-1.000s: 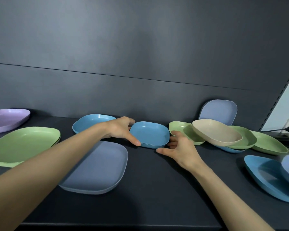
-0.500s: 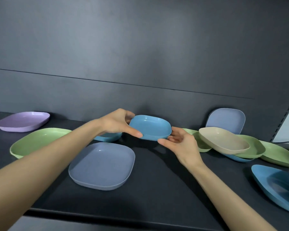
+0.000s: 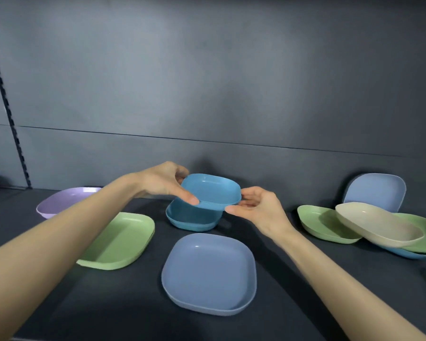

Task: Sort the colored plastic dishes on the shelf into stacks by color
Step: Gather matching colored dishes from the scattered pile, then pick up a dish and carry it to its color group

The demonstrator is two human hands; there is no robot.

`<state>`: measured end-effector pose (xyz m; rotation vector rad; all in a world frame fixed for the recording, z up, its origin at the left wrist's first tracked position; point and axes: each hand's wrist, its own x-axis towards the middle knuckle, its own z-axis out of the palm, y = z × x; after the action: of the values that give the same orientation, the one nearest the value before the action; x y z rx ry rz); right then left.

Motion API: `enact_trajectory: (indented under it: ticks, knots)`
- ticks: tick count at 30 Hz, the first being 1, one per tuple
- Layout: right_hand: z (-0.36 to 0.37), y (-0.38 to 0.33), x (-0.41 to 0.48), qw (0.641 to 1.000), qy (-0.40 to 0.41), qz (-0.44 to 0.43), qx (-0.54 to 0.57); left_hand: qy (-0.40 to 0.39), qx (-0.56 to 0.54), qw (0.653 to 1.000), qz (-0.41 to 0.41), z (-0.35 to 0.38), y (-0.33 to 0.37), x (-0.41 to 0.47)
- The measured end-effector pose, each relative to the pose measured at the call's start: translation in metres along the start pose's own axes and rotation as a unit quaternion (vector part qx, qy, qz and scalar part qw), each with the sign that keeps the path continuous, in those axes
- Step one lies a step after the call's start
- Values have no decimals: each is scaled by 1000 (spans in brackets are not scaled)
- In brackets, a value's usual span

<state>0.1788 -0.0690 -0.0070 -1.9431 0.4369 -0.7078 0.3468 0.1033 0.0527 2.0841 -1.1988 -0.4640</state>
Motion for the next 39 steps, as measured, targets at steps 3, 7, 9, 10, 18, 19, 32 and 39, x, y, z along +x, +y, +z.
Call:
enact_trajectory:
  ticks: [3,7,9,10,18,19,32,39]
  knots:
    - [18,-1,6,1000,3,14,-14,-20,3,1000,8,-11,-19,9]
    - [34,0,10,998,-1,30,-57,-67,12,998,16,-15,-47,21]
    - [39,3,11,996,-10,41,-83,-83,14,996,25,-15,-58,26]
    - [41,4,11,994,-14,47,-100,-89,16,995,29,-15,-62,28]
    - [46,0,13,971,-43,73,-224,-124,57,990,25,-14,-71,33]
    - [47,-1,12,968,-47,72,-234,-122,60,990,25,-14,-72,33]
    - [52,-9,9,940,-79,63,-324,-140,102,985,25,-11,-86,34]
    - [30,-21,3,921,-69,47,-381,-68,157,984,56,-19,-60,29]
